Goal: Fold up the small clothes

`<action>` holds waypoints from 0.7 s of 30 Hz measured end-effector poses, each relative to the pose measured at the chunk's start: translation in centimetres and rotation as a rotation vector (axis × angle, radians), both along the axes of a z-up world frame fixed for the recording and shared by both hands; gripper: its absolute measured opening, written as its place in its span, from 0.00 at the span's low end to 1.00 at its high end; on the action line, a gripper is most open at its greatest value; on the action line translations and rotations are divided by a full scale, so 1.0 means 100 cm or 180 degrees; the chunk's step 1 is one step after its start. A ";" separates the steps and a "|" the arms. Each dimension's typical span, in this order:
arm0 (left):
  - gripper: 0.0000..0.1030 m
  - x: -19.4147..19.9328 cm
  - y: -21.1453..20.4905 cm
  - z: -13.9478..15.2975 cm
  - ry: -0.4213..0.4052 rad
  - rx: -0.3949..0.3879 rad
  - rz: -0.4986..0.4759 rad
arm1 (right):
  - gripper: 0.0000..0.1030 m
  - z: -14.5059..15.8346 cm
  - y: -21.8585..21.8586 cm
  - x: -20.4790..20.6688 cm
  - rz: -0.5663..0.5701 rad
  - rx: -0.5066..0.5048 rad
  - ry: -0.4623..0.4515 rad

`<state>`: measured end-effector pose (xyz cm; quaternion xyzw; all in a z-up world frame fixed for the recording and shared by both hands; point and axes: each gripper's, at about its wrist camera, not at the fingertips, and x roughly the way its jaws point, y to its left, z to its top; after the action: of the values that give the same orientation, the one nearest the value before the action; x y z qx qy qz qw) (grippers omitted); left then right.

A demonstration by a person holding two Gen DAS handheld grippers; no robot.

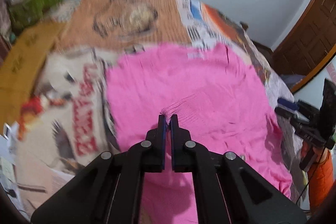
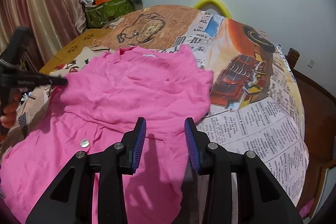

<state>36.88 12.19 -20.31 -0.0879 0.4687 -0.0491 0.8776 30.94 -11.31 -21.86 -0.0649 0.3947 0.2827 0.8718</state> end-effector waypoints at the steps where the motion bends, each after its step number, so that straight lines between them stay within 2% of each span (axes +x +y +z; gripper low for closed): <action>1: 0.03 0.003 0.002 0.007 -0.0062 0.0064 0.0017 | 0.33 -0.001 0.000 0.002 -0.0014 0.0015 0.0018; 4: 0.03 0.013 0.007 0.010 -0.0090 0.0191 0.0050 | 0.33 -0.007 0.004 0.005 -0.0032 0.0002 0.0046; 6: 0.03 0.022 0.011 0.000 0.0042 0.0209 0.0075 | 0.33 -0.014 0.006 0.007 -0.0013 -0.0020 0.0098; 9: 0.03 0.035 0.016 -0.032 0.0358 0.0332 0.0148 | 0.33 -0.027 0.013 0.009 0.0021 -0.0133 0.0168; 12: 0.04 0.038 0.021 -0.059 0.0606 0.0391 0.0255 | 0.36 -0.028 0.008 0.008 -0.0024 -0.0081 0.0164; 14: 0.05 0.037 0.026 -0.068 0.0699 0.0317 0.0304 | 0.37 -0.027 0.003 0.009 -0.0050 -0.0049 0.0210; 17: 0.14 0.026 0.031 -0.063 0.0632 0.0159 0.0318 | 0.37 -0.023 -0.001 0.005 -0.0071 -0.0092 0.0187; 19: 0.36 0.014 0.030 -0.054 0.0532 0.0104 0.0247 | 0.37 -0.019 -0.004 -0.001 -0.0081 -0.0121 0.0117; 21: 0.46 0.002 0.026 -0.049 0.0450 0.0055 0.0165 | 0.37 -0.017 -0.006 -0.005 -0.0085 -0.0121 0.0101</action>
<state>37.11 14.83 -25.16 -0.0957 0.5274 -0.0159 0.8441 30.43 -11.95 -23.60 -0.0716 0.4146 0.2644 0.8678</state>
